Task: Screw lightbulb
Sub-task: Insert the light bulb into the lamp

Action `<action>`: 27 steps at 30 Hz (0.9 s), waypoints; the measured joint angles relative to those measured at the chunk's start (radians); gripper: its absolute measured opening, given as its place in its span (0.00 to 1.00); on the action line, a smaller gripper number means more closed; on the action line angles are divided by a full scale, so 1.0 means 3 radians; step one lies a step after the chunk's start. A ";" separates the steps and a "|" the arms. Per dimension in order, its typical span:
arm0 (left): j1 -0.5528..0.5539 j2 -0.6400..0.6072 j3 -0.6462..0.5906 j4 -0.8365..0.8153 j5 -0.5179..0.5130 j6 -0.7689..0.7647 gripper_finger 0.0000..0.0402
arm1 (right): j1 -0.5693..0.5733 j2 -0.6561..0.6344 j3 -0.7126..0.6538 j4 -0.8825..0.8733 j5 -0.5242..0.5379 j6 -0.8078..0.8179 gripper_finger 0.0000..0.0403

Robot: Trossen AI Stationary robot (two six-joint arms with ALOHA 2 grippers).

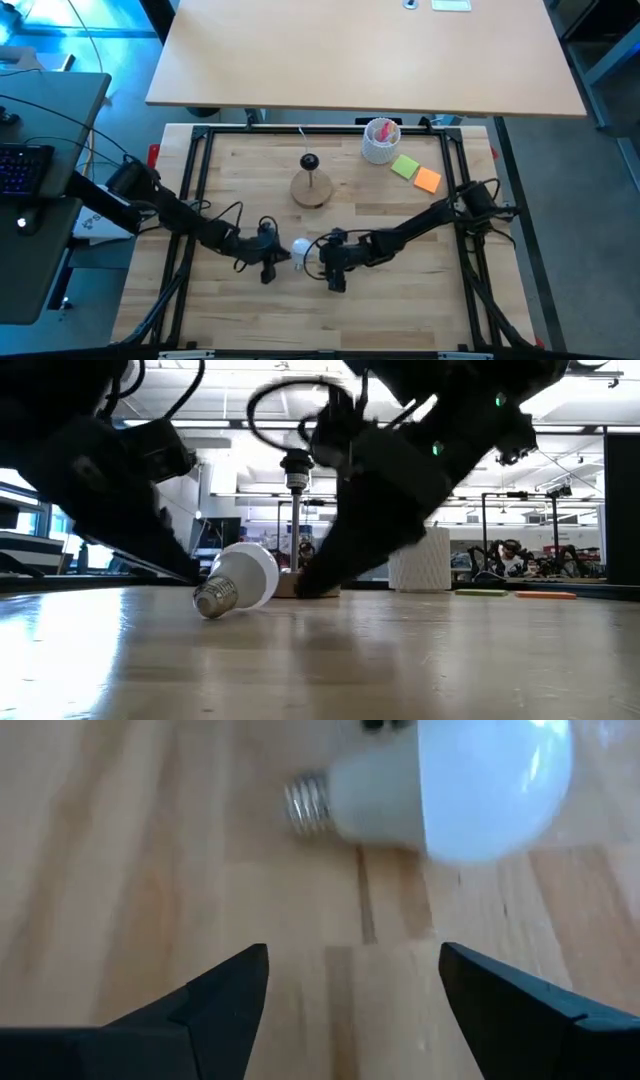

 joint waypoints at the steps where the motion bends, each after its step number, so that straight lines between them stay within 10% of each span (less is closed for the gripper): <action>1: 0.0030 0.0029 0.0010 0.0017 -0.0062 0.0004 0.10 | -0.0005 0.0034 -0.0003 0.0047 0.0000 0.0004 0.73; 13: 0.0679 0.0129 0.0104 0.0421 -0.0099 0.0838 0.03 | 0.0128 -0.0261 0.0016 -0.0718 0.0690 0.0297 0.73; 27: 0.0625 0.0044 0.0129 -0.0026 0.0456 0.0474 0.00 | 0.0246 -0.0300 -0.0161 -0.0307 0.0481 0.0361 0.73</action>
